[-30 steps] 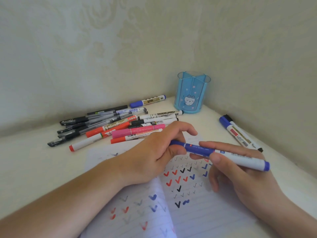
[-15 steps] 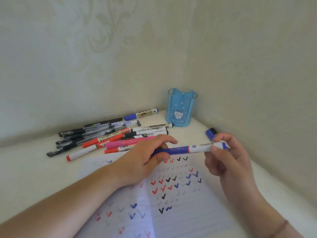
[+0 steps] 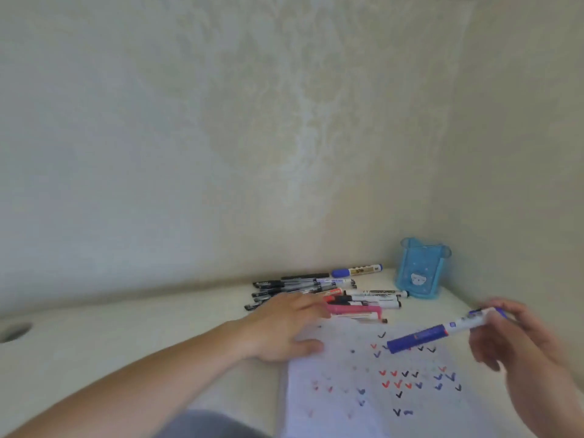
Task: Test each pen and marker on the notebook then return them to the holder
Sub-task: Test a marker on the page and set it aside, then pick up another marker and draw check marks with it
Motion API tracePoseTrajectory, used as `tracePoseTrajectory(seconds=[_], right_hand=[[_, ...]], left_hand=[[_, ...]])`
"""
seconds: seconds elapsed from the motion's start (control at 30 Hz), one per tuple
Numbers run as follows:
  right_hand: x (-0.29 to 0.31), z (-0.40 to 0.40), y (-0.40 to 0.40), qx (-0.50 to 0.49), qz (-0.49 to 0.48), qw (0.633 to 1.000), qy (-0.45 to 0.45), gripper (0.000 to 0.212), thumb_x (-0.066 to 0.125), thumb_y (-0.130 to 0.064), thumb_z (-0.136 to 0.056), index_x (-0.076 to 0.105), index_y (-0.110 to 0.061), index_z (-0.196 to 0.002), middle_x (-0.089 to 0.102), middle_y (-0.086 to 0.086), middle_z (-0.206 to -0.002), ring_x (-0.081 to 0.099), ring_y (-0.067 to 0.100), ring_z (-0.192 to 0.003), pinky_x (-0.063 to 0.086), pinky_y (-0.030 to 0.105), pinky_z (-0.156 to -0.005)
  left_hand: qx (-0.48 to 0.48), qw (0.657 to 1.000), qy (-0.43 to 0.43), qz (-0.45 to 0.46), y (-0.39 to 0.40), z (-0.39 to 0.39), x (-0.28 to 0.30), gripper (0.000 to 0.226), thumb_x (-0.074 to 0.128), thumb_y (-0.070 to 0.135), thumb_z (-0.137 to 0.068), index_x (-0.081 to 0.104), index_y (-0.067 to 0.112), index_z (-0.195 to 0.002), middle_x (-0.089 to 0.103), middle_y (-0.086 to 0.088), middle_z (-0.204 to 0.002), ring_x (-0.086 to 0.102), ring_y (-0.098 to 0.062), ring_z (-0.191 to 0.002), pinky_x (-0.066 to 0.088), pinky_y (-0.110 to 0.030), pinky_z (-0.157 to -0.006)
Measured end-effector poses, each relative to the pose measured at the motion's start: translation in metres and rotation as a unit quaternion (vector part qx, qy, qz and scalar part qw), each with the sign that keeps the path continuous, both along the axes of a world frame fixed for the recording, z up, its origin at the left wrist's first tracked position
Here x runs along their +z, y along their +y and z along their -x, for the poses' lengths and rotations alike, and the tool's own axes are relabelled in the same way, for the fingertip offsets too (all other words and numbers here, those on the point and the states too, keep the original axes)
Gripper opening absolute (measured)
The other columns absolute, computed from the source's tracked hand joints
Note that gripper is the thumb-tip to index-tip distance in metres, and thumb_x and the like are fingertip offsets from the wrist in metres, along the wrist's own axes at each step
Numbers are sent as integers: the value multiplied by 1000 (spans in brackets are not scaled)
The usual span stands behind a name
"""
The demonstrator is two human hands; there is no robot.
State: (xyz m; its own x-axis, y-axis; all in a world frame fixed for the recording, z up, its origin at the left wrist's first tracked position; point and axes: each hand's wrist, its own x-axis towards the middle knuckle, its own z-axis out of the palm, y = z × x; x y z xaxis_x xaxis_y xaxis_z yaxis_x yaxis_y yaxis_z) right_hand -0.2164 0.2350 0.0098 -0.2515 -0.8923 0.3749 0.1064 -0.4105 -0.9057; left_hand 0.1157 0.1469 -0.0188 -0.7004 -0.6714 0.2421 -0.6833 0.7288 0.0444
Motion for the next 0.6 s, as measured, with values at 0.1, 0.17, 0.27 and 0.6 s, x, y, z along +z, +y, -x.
tracePoseTrajectory(seconds=[0.1, 0.17, 0.27, 0.6], right_hand=[[19, -39, 1, 66, 6, 998, -11, 36, 36, -2, -99, 62, -19, -81, 54, 4, -49, 46, 18, -36, 27, 18, -37], [27, -77, 0, 123, 13, 992, -3, 35, 35, -5, -99, 61, -21, -82, 54, 2, -48, 46, 17, -36, 28, 16, -37], [29, -138, 8, 193, 27, 980, 30, 34, 37, -4, -99, 60, -23, -81, 56, 9, -51, 45, 18, -36, 27, 16, -38], [-13, -306, 53, 361, 8, 862, 356, 7, 61, -17, -91, 61, -20, -85, 71, 4, -63, 50, 21, -43, 42, 27, -46]], left_hand=[[82, 997, 10, -1, 27, -76, -7, 61, 35, 68, -92, 55, 25, -130, 46, 1, -146, 48, -20, -129, 43, -38, -103], [159, 986, 41, -36, 52, -125, -15, 60, 33, 68, -91, 54, 27, -130, 45, 6, -146, 44, -15, -131, 39, -39, -106], [253, 961, 101, -46, 92, -191, -26, 53, 37, 61, -92, 56, 27, -128, 47, 8, -141, 45, -15, -129, 38, -40, -108], [394, 911, 111, -45, 207, -305, -48, 51, 36, 60, -92, 60, 28, -123, 48, 9, -138, 44, -13, -124, 37, -40, -108]])
